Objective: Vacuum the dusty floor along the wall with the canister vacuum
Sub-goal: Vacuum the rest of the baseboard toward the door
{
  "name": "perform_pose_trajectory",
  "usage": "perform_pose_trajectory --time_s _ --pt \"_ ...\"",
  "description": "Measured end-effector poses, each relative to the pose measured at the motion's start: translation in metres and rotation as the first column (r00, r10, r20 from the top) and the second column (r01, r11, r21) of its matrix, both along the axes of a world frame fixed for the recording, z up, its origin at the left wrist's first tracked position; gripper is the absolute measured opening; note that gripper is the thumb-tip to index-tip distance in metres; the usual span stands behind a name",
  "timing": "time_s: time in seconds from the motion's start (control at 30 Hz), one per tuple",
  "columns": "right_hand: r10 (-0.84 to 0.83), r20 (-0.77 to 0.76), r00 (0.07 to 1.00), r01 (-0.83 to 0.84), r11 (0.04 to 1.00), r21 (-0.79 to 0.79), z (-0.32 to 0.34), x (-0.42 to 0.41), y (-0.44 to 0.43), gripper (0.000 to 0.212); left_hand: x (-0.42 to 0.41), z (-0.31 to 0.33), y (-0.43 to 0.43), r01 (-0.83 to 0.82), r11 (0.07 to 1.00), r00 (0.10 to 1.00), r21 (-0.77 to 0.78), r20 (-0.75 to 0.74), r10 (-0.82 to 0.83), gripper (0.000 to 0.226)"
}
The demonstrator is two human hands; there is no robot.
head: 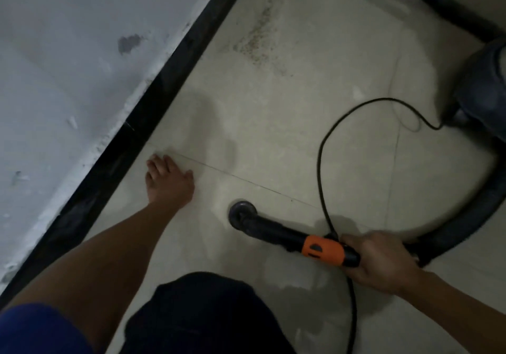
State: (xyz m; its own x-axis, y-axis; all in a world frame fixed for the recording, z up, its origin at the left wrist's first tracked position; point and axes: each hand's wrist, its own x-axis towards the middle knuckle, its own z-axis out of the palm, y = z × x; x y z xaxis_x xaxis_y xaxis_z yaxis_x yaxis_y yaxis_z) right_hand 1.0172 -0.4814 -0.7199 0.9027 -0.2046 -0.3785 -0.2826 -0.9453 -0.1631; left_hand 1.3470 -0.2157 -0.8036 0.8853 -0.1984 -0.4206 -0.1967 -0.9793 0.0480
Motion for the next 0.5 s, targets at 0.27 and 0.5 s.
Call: perform_pose_trajectory --time_s 0.27,0.5 --pt "-0.521 0.032 0.853 0.52 0.854 0.019 0.011 0.077 -0.05 0.015 0.043 0.063 -0.033 0.081 0.996 0.915 0.031 -0.398 -0.062 0.067" --pt "-0.604 0.085 0.792 0.604 0.797 0.036 0.006 0.136 -0.102 0.017 0.005 0.047 -0.149 -0.101 0.97 0.967 -0.221 -0.252 0.043 0.06"
